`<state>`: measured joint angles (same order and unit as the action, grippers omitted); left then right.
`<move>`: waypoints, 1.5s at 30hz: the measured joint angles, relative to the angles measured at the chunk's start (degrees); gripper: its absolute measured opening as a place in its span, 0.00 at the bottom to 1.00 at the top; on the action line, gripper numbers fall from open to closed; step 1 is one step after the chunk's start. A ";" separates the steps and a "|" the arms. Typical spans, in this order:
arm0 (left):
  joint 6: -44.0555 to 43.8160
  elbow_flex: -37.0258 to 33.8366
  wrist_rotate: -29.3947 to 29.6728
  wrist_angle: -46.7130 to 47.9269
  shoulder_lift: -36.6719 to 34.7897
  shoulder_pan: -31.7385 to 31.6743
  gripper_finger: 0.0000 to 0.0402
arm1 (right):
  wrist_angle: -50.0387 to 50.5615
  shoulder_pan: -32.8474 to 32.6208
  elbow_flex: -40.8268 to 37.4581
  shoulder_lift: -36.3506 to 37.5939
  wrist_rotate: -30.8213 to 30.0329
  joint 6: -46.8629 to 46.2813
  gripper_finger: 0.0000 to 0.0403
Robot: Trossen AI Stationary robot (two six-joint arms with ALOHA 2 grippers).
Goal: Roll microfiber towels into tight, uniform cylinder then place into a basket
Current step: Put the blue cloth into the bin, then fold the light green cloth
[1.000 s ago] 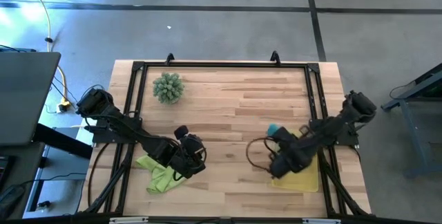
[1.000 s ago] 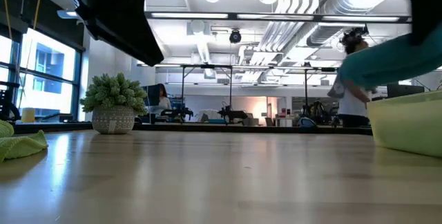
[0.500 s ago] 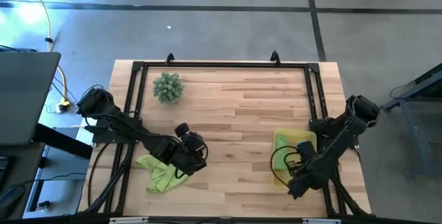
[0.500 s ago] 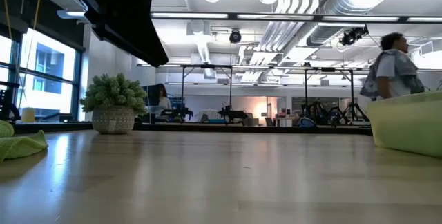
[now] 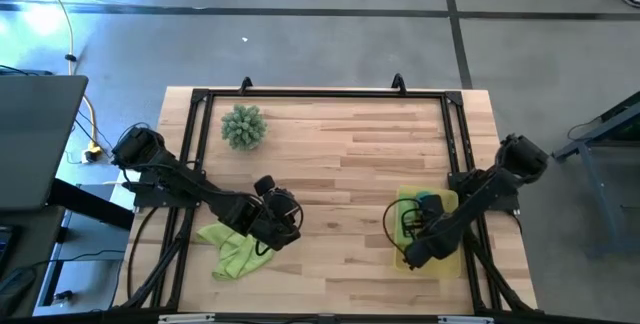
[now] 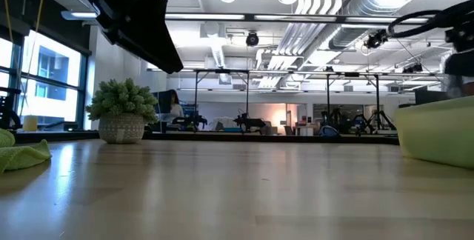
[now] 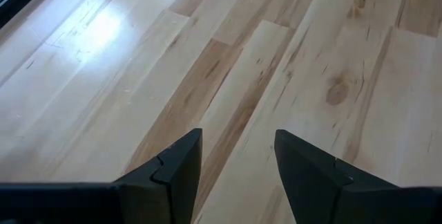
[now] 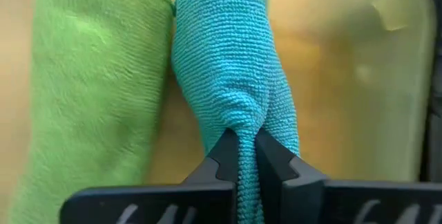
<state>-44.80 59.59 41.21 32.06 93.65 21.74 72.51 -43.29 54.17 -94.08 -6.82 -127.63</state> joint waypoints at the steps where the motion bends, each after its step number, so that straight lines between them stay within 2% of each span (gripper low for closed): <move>1: 0.00 0.00 0.00 -0.01 0.00 0.00 0.43 | -1.14 0.55 -0.58 0.00 -1.02 0.07 0.00; 6: 0.41 0.00 -0.04 0.03 0.00 0.00 0.43 | -8.61 3.04 -2.93 -0.01 -7.72 3.06 0.00; 14: 1.52 0.00 -0.07 0.06 0.00 0.00 0.43 | -13.64 5.05 -3.45 -0.02 -10.38 7.15 0.01; 19: 1.63 0.00 -0.09 0.08 0.00 0.00 0.43 | -13.53 5.05 -3.45 -0.02 -9.62 8.05 0.16; 23: 3.30 0.00 -0.32 0.08 0.00 0.00 0.43 | -13.01 5.05 -2.53 -0.02 -5.44 8.60 0.31; 27: 5.55 0.00 -1.55 0.08 0.00 0.00 0.43 | -9.48 5.05 0.40 0.02 -4.07 10.80 0.40; 33: 6.95 0.00 -1.68 0.14 0.00 0.00 0.43 | 6.51 5.05 10.10 0.07 -5.00 15.67 0.42; 35: 6.90 0.00 -3.58 0.50 0.00 -0.02 0.43 | 11.41 5.05 13.69 0.07 -8.07 17.24 0.42; 37: 6.41 0.00 -8.16 0.99 0.00 -0.02 0.43 | 14.31 5.05 17.01 0.09 -13.44 19.74 0.42; 42: 6.02 0.00 -22.12 1.52 0.00 0.02 0.43 | 15.87 5.05 23.66 0.13 -34.19 32.91 0.43; 45: 3.14 0.00 -33.53 3.82 0.00 0.02 0.43 | 13.28 5.07 26.00 0.13 -45.90 40.64 0.43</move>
<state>-41.66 59.59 7.68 35.88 93.65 21.76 85.79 -38.22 80.18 -93.95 -52.73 -87.00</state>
